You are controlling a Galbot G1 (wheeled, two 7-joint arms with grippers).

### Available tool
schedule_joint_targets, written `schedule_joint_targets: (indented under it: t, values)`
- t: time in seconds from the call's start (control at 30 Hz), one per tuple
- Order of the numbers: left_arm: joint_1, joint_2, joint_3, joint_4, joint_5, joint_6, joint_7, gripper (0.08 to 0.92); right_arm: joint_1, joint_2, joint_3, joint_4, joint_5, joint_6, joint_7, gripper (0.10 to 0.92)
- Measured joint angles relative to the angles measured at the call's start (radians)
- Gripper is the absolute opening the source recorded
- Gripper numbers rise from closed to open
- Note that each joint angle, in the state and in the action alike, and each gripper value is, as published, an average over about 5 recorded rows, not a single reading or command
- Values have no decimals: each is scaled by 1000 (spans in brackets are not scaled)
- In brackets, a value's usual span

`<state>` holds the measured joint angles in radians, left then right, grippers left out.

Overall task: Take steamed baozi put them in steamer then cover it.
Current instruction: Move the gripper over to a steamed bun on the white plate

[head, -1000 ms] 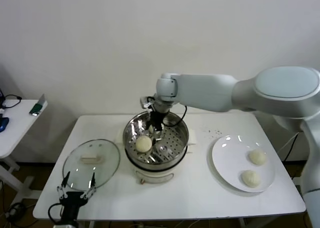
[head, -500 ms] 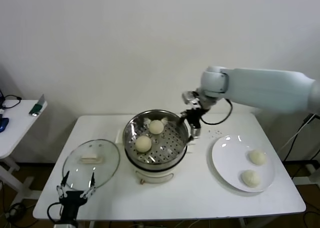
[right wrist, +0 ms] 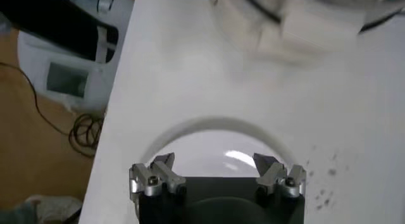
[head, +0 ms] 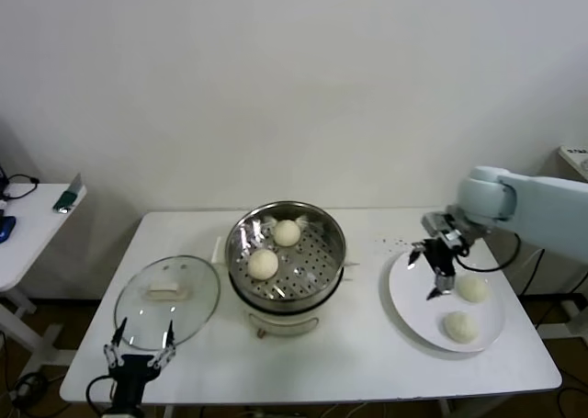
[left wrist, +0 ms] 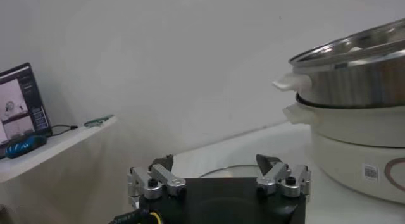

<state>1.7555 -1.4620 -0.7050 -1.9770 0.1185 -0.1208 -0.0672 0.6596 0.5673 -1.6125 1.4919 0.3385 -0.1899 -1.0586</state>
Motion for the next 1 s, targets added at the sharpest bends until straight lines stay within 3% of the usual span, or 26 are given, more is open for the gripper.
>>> schedule_joint_targets:
  t: [0.43, 1.0]
  values:
    - [-13, -7, -7, 24, 7, 7, -2, 823, -205, -69, 121, -73, -165, 32, -21, 823]
    - [-23, -12, -7, 54, 7, 2, -3, 823, -350, -36, 200, -171, -227, 41, -16, 823]
